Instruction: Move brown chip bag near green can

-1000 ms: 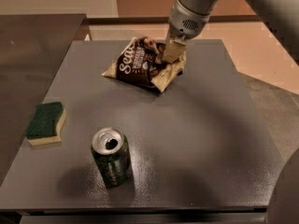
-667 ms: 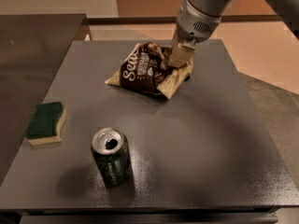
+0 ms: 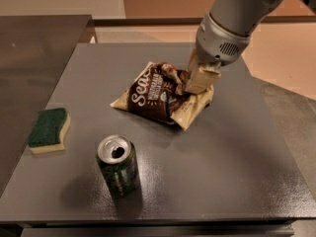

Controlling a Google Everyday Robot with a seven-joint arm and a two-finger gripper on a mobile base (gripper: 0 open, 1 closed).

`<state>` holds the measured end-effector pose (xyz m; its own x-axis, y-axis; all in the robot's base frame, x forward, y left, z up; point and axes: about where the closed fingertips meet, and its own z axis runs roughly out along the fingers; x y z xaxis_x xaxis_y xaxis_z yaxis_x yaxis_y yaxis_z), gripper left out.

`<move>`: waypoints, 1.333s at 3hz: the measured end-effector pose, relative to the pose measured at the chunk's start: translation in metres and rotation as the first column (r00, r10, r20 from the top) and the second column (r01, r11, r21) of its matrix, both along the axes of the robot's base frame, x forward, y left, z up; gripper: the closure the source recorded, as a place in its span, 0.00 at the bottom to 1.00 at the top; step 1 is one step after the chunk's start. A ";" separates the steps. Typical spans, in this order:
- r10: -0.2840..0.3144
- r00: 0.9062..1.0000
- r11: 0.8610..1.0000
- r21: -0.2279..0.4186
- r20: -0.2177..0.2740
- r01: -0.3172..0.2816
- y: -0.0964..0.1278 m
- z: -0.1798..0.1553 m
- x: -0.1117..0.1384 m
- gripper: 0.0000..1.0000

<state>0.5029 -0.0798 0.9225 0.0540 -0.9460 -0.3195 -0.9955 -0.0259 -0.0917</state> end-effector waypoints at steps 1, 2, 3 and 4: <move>-0.007 1.000 1.000 -0.012 -0.017 0.006 -0.007 -0.002 -0.027 1.00; -0.026 0.999 0.999 -0.020 -0.032 0.025 -0.017 -0.001 -0.045 1.00; -0.040 0.998 0.999 -0.025 -0.049 0.039 -0.024 -0.003 -0.060 1.00; -0.036 0.997 0.999 -0.025 -0.064 0.034 -0.025 -0.005 -0.075 1.00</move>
Offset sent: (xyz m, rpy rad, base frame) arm -0.0697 -0.0321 -0.0023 -0.0359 0.0688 -0.0487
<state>0.4278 -0.1044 0.9171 0.0005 -0.9544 -0.2986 -0.9996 0.0079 -0.0268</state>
